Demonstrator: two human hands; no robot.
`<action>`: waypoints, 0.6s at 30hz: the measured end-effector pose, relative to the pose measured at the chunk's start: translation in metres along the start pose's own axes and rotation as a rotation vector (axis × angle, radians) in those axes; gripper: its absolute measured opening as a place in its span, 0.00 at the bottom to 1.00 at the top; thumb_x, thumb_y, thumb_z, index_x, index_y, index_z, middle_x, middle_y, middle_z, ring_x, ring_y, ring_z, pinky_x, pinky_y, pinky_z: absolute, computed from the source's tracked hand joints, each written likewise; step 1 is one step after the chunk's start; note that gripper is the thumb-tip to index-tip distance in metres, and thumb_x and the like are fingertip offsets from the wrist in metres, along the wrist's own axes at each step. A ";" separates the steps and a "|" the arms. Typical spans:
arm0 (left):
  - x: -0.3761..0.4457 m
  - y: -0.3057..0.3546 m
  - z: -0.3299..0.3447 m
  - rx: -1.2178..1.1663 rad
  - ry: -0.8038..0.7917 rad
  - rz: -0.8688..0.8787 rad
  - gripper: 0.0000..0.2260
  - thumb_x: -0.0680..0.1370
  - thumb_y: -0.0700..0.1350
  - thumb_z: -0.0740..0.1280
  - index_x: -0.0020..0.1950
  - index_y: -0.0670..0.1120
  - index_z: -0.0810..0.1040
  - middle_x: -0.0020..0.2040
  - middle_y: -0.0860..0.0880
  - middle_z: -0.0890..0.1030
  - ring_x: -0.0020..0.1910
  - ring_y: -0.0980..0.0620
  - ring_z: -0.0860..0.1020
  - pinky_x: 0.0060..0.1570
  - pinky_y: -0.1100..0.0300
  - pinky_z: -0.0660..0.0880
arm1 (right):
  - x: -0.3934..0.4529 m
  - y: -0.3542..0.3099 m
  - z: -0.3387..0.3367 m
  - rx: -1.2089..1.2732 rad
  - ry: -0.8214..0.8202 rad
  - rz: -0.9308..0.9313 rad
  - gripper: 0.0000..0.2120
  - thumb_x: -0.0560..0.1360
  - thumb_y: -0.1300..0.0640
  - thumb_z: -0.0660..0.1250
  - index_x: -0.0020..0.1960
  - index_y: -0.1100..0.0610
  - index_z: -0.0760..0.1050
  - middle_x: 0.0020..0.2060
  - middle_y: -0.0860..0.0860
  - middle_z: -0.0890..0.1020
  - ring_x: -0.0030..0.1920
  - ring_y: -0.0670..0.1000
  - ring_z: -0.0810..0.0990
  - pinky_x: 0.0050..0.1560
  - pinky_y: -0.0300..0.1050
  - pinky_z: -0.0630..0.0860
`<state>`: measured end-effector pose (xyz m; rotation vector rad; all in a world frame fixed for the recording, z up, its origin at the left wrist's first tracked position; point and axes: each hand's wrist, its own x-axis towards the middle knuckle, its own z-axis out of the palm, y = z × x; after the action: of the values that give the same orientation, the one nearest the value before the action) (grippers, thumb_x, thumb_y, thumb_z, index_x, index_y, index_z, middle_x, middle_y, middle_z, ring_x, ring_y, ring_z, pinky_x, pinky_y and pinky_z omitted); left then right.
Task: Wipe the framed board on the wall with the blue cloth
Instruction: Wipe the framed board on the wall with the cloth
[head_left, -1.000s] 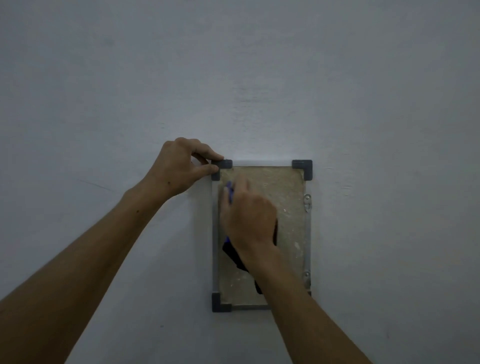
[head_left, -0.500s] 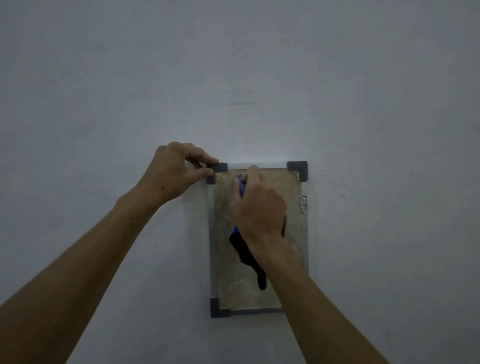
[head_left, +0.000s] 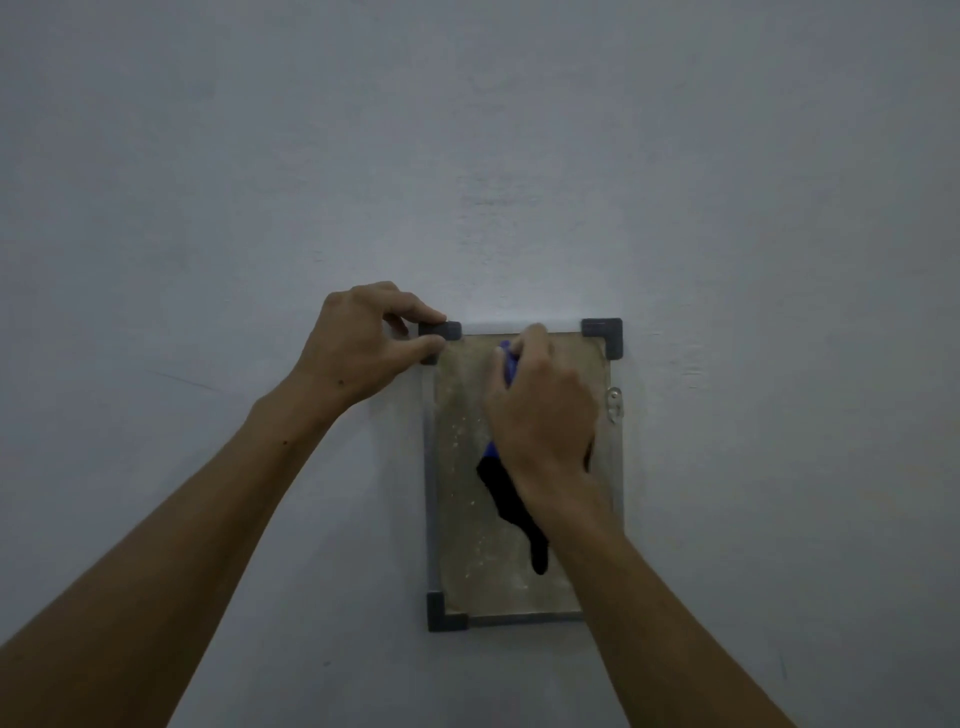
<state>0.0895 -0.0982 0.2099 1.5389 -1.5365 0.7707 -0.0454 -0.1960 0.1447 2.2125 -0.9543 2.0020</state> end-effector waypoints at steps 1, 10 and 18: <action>-0.001 0.001 0.001 0.012 0.003 0.004 0.12 0.73 0.49 0.77 0.56 0.50 0.86 0.48 0.51 0.84 0.45 0.54 0.81 0.47 0.63 0.77 | -0.003 -0.010 0.006 0.023 -0.051 -0.064 0.09 0.83 0.50 0.59 0.51 0.55 0.73 0.37 0.49 0.77 0.34 0.46 0.75 0.36 0.44 0.78; -0.006 -0.004 0.005 0.017 0.048 0.016 0.11 0.74 0.45 0.75 0.57 0.51 0.85 0.48 0.52 0.82 0.43 0.54 0.79 0.44 0.70 0.71 | -0.001 0.032 -0.013 -0.086 -0.010 0.020 0.11 0.83 0.48 0.59 0.47 0.54 0.72 0.39 0.49 0.77 0.35 0.48 0.75 0.34 0.43 0.71; -0.006 0.002 0.014 0.060 0.084 0.037 0.13 0.73 0.48 0.76 0.57 0.49 0.84 0.49 0.50 0.81 0.45 0.52 0.78 0.48 0.59 0.75 | -0.012 0.024 -0.009 -0.052 0.042 0.161 0.09 0.82 0.51 0.60 0.46 0.54 0.72 0.36 0.47 0.75 0.33 0.46 0.73 0.34 0.41 0.70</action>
<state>0.0857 -0.1076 0.1978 1.5051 -1.4959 0.8988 -0.0645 -0.2071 0.1263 2.1214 -1.2007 2.0515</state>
